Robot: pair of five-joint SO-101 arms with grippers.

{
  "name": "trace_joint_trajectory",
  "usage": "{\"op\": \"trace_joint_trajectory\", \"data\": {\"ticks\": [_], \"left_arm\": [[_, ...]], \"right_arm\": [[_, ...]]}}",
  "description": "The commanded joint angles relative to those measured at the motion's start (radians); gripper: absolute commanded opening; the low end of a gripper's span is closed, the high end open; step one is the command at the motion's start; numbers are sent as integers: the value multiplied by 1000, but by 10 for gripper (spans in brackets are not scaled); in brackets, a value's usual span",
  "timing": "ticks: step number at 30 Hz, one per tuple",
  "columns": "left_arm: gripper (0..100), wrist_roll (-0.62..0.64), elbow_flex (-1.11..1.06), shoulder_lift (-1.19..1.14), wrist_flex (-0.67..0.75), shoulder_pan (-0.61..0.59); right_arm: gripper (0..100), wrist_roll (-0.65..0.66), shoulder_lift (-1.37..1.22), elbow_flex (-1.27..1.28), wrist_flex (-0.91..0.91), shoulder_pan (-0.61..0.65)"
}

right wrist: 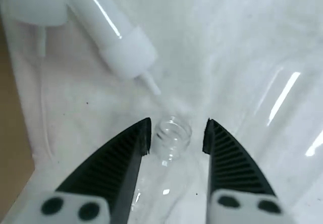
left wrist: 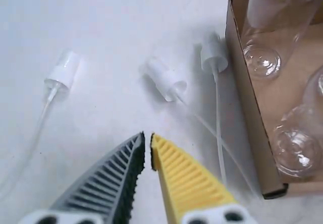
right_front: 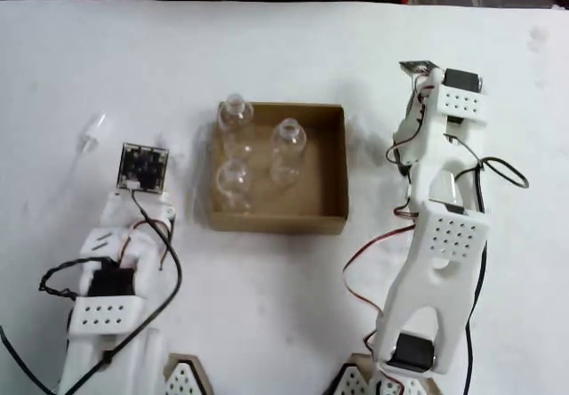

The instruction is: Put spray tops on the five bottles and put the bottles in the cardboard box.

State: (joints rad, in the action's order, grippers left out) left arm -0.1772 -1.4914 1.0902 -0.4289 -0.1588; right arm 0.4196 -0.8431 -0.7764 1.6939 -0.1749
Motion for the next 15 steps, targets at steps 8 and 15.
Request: {"op": "trace_joint_trajectory", "data": {"ticks": [8,15], "left_arm": [[28,11,17,-4,28,16],[28,11,17,-4,28,16]], "right_arm": [[22,12,88,-31,31,-4],[15,12,189,-32,33,7]]}}
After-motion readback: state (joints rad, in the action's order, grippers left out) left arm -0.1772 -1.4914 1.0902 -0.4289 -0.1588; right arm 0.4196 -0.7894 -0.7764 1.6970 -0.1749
